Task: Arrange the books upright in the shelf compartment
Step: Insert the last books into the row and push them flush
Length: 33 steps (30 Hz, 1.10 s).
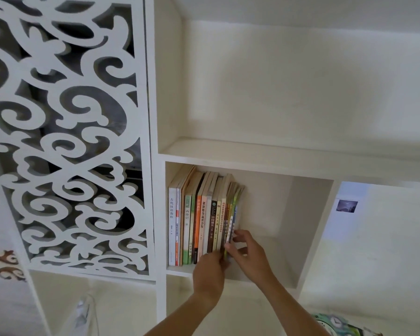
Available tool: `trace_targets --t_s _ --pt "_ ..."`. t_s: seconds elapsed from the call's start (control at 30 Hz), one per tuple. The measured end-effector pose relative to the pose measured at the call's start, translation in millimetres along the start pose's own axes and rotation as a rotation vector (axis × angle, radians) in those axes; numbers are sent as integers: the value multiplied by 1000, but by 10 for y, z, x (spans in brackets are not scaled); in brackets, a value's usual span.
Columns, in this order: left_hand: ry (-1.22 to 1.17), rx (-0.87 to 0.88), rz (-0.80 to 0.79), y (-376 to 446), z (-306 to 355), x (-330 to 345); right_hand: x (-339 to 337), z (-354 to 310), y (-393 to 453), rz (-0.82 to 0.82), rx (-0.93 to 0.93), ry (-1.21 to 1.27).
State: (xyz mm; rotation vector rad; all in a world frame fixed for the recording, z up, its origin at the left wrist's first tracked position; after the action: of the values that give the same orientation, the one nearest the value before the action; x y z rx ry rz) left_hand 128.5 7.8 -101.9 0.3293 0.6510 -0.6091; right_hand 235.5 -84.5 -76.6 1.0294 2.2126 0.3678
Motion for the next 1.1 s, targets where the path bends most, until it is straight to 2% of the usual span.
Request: trace_targets --t_s 0.17,0.33,0.47,0.53,0.63,0.77,0.93,1.03,1.1 --pt "251 121 113 57 170 -54 31 102 130 49 -54 -100" --pt "207 265 298 12 561 -352 92 162 186 44 -82 -183" --pt "174 571 623 -188 906 -658 124 228 215 26 -99 -304" --pt "186 647 749 -213 1033 -766 118 265 230 24 -67 -289" --pt "276 578 698 10 1097 -803 68 267 227 31 -16 -251" --pt "314 498 597 211 1031 -774 -67 54 203 143 -51 -172" --pt "81 535 583 78 1066 -809 -25 -223 280 123 -156 -167" --pt "-90 458 614 -6 1010 -933 -14 -314 303 99 -171 -188" --pt "-217 330 517 12 900 -922 -12 -346 304 92 -190 -198"
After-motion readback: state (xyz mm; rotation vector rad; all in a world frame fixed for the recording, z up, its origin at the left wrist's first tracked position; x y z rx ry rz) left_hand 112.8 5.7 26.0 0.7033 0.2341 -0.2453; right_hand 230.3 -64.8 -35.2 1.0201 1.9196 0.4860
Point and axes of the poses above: each hand's wrist, its own y-axis towards the middle knuckle, its own x-axis out of the palm, z = x × y, the point moved 9 cm from there along y, towards the middle knuckle, and after that the axes turned 15 degrees about -x, right-handed, at the moved point
